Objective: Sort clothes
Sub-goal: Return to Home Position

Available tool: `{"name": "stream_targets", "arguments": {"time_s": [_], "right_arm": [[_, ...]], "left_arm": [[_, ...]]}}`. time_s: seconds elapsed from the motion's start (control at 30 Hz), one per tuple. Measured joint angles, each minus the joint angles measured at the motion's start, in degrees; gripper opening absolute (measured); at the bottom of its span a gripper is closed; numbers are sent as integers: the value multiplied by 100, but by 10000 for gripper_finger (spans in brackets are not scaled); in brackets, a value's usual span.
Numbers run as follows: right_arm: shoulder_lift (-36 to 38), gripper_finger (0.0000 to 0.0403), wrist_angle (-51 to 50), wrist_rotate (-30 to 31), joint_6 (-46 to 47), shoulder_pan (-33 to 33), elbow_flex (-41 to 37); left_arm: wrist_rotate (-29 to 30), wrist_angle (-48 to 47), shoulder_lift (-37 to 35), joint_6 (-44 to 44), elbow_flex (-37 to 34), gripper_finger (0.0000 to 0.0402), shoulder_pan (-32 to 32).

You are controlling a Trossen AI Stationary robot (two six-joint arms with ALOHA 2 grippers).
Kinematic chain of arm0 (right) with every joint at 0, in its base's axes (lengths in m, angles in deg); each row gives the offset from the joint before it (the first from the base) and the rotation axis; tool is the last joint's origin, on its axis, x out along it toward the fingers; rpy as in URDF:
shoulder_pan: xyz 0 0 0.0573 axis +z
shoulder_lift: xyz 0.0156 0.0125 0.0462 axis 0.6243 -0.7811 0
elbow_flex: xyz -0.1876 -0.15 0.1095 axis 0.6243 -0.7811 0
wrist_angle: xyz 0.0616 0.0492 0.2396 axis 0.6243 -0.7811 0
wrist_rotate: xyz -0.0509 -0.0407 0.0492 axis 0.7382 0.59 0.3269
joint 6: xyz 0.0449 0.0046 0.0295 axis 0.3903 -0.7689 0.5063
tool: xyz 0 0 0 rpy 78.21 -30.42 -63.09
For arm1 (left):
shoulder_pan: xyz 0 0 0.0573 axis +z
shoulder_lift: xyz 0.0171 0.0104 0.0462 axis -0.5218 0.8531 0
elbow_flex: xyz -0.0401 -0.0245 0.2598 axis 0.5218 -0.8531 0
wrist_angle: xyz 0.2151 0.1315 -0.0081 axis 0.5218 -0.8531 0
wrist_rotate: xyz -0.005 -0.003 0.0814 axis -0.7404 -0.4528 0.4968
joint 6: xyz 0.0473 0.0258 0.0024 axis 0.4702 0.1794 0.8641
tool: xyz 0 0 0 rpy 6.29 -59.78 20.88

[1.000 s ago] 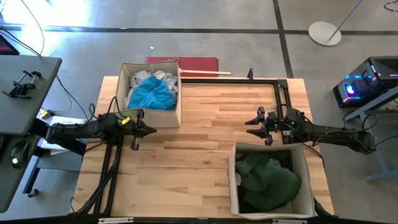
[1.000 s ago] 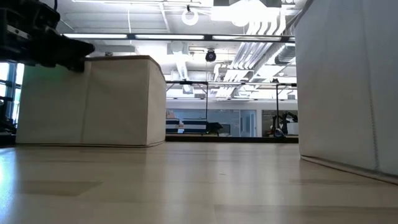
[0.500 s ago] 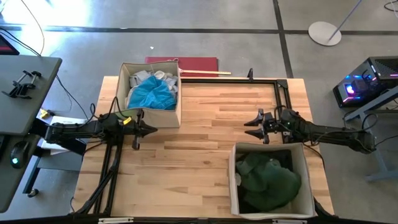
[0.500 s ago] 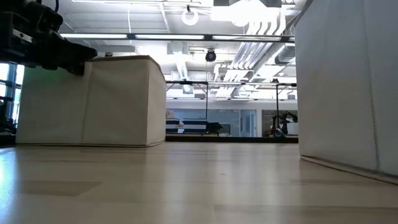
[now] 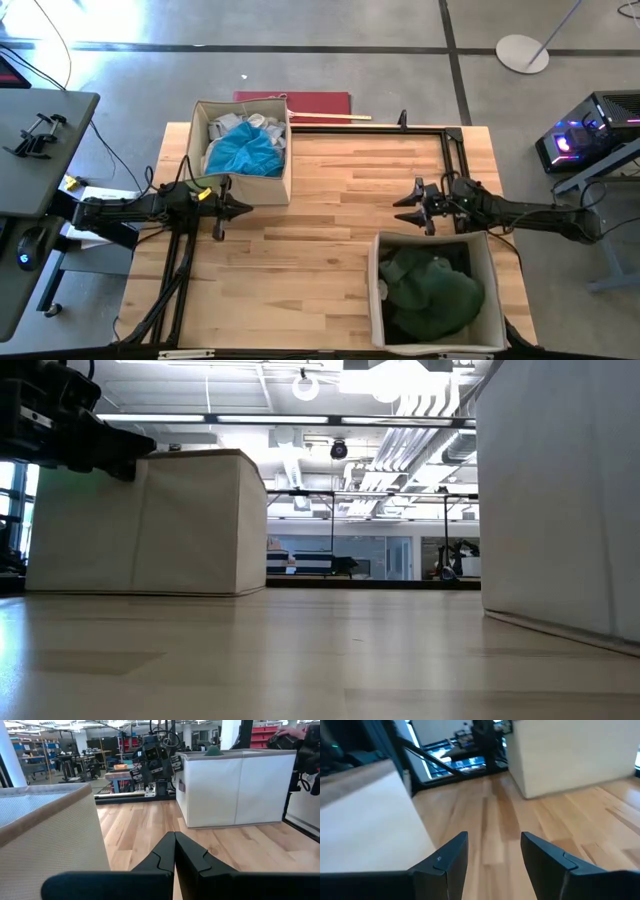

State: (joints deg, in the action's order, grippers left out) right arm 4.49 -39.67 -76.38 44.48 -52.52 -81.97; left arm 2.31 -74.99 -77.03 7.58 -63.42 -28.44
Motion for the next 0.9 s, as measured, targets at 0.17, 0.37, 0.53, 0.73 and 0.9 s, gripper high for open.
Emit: {"name": "stream_targets", "arguments": {"time_s": [0.17,0.37,0.53,0.73,0.9], "right_arm": [[575,172,-199,-9,0,309,0],[1428,172,-347,77,437,648,-2],[2002,172,61,1642,137,806,-4],[2002,172,-365,3782,448,1302,-4],[2004,172,-832,3452,-125,1589,-4]], "left_arm": [[0,4,0,-1,0,0,0],[0,4,0,0,0,0,0],[2,8,0,0,0,0,0],[2,22,18,0,-2,0,0],[4,11,28,1,-2,0,1]]}}
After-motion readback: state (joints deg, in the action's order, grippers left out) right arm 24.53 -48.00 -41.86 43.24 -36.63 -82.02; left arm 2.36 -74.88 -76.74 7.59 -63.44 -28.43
